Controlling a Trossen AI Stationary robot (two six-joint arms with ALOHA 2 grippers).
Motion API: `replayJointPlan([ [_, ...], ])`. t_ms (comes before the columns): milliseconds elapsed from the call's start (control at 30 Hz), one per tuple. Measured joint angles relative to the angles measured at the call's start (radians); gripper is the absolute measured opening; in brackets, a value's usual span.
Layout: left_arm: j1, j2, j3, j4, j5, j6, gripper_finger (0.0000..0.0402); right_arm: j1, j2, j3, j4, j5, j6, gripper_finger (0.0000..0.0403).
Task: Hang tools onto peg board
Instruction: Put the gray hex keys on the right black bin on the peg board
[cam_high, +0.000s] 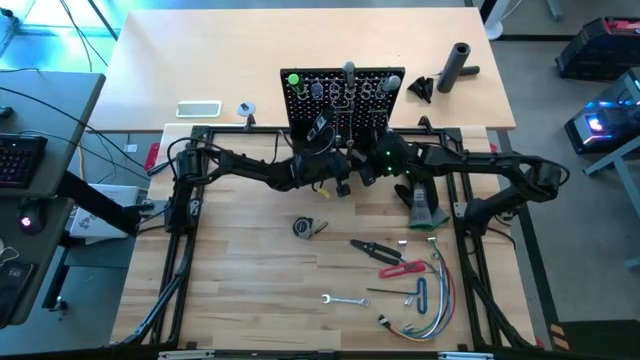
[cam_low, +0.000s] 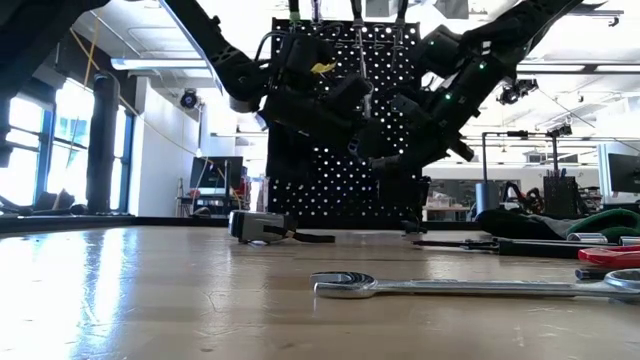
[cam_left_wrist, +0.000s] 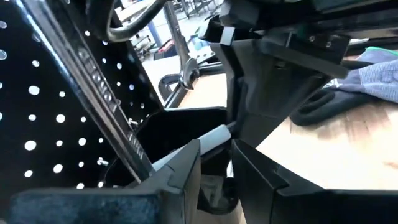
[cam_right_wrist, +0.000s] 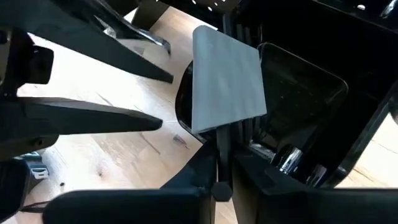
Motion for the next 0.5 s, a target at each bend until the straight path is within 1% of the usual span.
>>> replayJointPlan([
  [500, 0.002, 0.0, 0.0, -0.023, -0.003, 0.004, 0.0085, 0.0, 0.0, 0.0, -0.003, -0.001, -0.047, 0.0026],
])
